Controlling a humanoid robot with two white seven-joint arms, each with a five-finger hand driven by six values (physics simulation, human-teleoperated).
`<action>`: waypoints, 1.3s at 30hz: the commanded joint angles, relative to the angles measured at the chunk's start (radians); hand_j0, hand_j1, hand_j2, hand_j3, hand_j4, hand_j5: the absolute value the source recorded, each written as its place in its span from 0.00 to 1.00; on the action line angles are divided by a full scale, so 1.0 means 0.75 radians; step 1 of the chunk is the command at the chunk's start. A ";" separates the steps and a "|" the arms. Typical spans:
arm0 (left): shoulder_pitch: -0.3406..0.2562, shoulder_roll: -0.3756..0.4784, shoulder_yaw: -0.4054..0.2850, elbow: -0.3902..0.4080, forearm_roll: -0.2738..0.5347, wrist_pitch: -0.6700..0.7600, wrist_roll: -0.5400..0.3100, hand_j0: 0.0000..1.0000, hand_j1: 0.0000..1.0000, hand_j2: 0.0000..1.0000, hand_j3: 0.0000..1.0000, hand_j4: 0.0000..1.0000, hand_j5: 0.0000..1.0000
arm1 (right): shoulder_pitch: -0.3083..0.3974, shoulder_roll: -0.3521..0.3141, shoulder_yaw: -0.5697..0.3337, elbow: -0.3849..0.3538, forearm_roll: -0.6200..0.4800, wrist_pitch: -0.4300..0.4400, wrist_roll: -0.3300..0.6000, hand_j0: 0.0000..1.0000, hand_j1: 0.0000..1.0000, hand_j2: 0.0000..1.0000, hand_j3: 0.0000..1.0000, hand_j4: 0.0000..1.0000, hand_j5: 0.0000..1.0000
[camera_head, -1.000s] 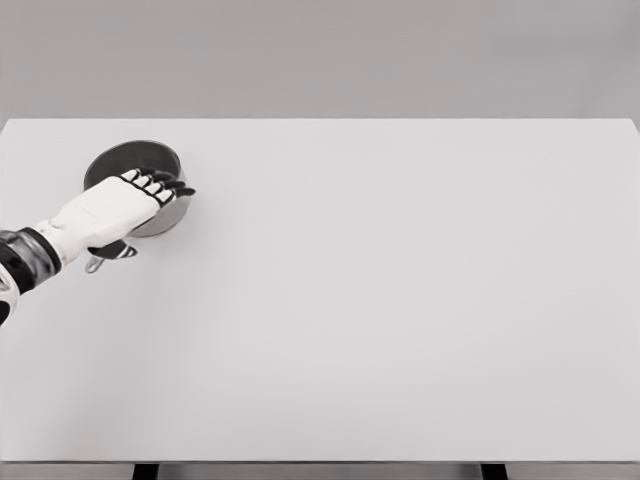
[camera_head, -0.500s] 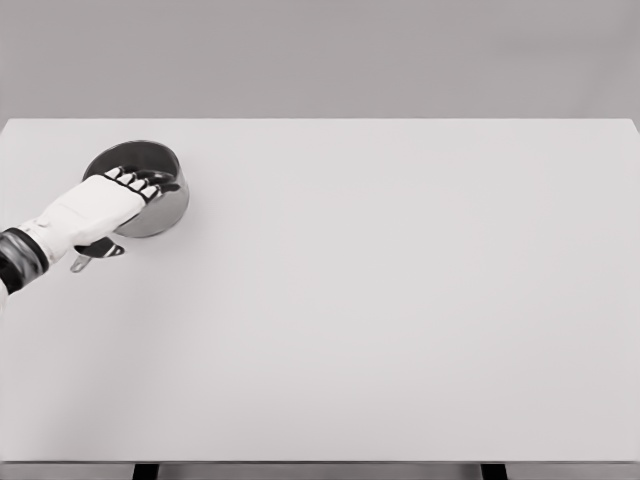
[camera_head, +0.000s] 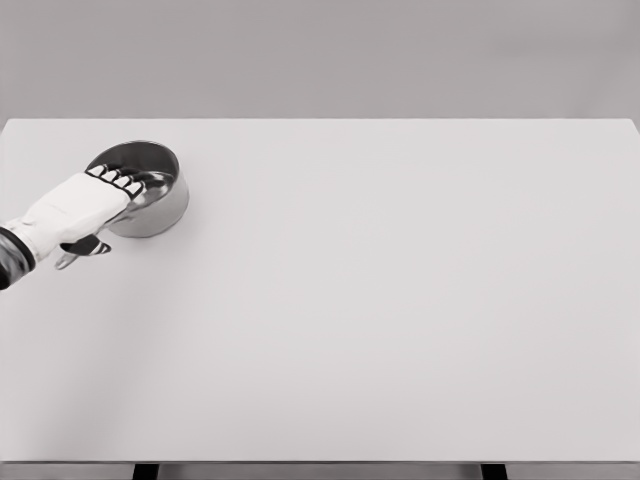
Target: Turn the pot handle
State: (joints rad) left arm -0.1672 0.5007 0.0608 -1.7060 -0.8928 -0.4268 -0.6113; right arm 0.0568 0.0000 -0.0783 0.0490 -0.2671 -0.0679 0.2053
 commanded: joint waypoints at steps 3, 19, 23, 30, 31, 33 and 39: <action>0.000 0.003 0.005 0.011 0.004 0.003 0.001 1.00 1.00 1.00 1.00 1.00 1.00 | 0.000 0.000 0.000 0.000 0.000 0.000 0.000 1.00 1.00 1.00 1.00 1.00 1.00; 0.000 0.015 0.058 0.060 0.004 0.003 0.001 1.00 1.00 1.00 1.00 1.00 1.00 | 0.000 0.000 0.000 0.000 0.000 0.000 0.000 1.00 1.00 1.00 1.00 1.00 1.00; -0.008 0.020 0.062 0.090 0.004 0.003 0.001 1.00 1.00 1.00 1.00 1.00 1.00 | 0.000 0.000 0.000 0.000 0.000 -0.002 0.000 1.00 1.00 1.00 1.00 1.00 1.00; -0.008 0.028 0.087 0.094 0.004 0.003 0.001 1.00 1.00 1.00 1.00 1.00 1.00 | 0.000 0.000 0.000 0.000 0.000 -0.002 0.000 1.00 1.00 1.00 1.00 1.00 1.00; -0.008 0.028 0.087 0.098 0.004 0.003 0.001 1.00 1.00 1.00 1.00 1.00 1.00 | 0.000 0.000 0.000 0.000 0.000 0.000 0.000 1.00 1.00 1.00 1.00 1.00 1.00; -0.012 0.026 0.087 0.099 0.004 0.003 0.001 1.00 1.00 1.00 1.00 1.00 1.00 | 0.000 0.000 0.000 0.000 0.000 0.000 0.000 1.00 1.00 1.00 1.00 1.00 1.00; -0.016 0.028 0.105 0.105 0.004 0.003 0.001 1.00 1.00 1.00 1.00 1.00 1.00 | 0.000 0.000 0.000 0.000 0.000 -0.002 0.000 1.00 1.00 1.00 1.00 1.00 1.00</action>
State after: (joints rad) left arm -0.1795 0.5208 0.1337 -1.6285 -0.8929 -0.4269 -0.6113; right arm 0.0568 0.0000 -0.0783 0.0490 -0.2671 -0.0679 0.2053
